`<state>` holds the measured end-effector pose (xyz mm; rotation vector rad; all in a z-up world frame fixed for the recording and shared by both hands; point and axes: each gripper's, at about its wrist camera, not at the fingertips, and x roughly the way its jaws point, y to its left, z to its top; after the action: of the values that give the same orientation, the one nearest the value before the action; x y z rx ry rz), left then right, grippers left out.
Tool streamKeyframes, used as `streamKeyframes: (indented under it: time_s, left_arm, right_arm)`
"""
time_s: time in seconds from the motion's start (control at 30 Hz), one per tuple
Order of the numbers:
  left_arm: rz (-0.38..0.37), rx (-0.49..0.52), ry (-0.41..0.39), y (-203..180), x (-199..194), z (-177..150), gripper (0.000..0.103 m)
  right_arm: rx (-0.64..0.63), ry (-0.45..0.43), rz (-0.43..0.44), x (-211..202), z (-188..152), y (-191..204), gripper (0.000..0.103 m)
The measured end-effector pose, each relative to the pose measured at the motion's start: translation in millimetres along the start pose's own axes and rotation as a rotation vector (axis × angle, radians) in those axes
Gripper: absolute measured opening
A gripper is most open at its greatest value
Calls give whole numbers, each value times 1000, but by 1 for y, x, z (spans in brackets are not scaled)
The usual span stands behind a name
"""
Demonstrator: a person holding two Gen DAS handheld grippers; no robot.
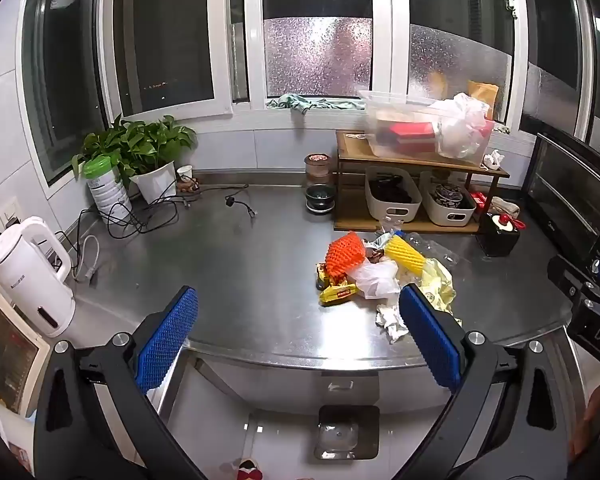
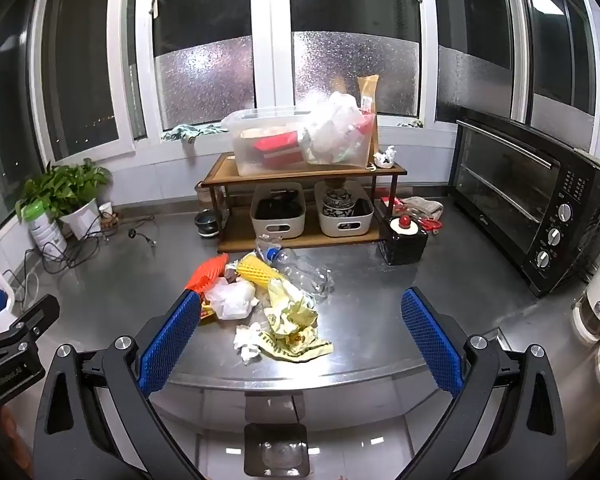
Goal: Collect trash
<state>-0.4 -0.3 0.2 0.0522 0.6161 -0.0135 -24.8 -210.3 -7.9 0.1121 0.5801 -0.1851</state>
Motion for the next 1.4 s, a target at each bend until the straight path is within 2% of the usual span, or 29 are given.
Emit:
streamKeyframes:
  time_s: [0.33,0.47,1.3,1.4]
  left_arm:
    - [-4,-7,2,0,1,0,95]
    - [-4,-4,0,-12,-4,4,95]
    - [-14,2,-34,-8,-16,17,95]
    - [-14,-1,-41,-7,-21,10,95]
  right_arm:
    - [3,-8,0,-5,0,1,100]
    - [5,-14,1,-6,-2,-1,100]
    - [36,-41,5,-24,2,-6,100]
    - [38,-44,8,-25,1,-6,100]
